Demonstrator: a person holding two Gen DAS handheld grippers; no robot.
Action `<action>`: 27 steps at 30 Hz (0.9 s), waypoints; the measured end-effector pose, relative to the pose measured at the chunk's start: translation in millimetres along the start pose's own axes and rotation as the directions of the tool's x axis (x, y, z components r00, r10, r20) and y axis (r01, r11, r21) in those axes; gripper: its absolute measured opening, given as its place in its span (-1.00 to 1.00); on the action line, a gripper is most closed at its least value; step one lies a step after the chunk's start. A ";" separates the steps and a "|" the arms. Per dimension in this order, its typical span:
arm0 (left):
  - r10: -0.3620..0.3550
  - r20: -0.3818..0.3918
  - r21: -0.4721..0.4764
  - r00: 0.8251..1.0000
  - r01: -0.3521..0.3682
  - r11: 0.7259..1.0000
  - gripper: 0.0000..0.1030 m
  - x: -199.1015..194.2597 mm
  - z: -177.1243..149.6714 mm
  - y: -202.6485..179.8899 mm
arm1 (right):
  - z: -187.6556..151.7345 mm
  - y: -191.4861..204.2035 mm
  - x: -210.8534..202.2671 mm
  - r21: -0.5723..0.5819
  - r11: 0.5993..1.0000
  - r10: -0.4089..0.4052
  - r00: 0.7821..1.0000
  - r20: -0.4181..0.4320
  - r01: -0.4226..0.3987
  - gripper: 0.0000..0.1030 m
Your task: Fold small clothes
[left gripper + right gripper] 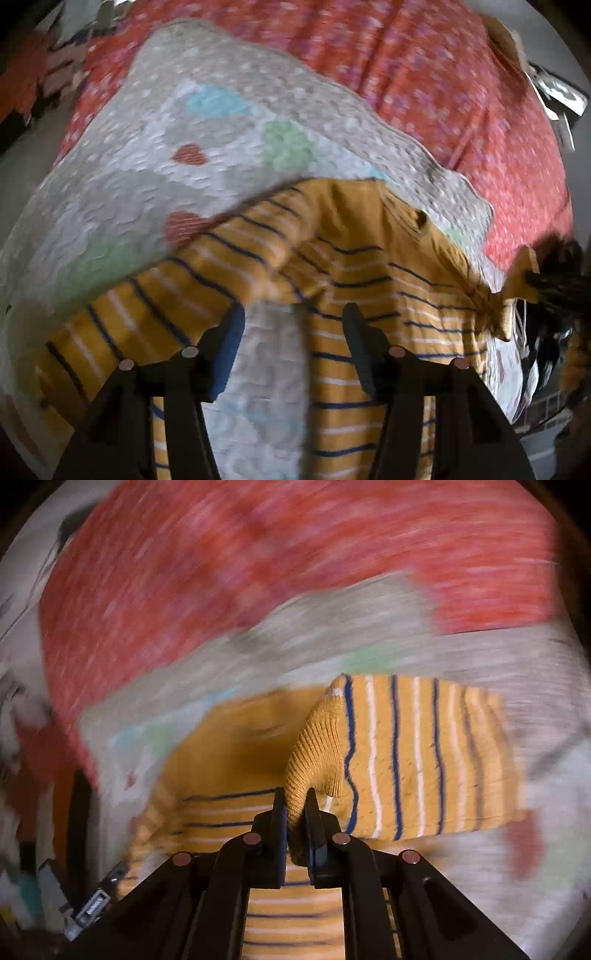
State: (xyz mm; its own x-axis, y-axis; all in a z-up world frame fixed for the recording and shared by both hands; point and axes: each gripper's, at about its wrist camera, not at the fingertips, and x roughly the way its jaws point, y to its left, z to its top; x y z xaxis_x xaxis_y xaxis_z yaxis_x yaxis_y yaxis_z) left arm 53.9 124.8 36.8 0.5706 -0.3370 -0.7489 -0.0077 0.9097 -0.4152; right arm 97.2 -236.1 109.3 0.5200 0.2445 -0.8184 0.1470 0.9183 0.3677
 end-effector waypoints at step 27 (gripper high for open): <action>-0.179 -0.017 -0.155 0.984 0.175 0.972 0.22 13.8 29.0 16.5 | -22.9 -15.7 55.4 0.033 0.999 0.029 1.000 -0.011 -0.029 -0.13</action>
State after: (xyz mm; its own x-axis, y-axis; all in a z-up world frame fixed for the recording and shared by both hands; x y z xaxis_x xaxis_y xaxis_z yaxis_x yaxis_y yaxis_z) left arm 85.5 142.2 34.6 0.5489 -0.4987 -0.6708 -0.0353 0.7880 -0.6147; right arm 104.5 -229.8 48.1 0.5146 0.2746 -0.8123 0.1593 0.9002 0.4053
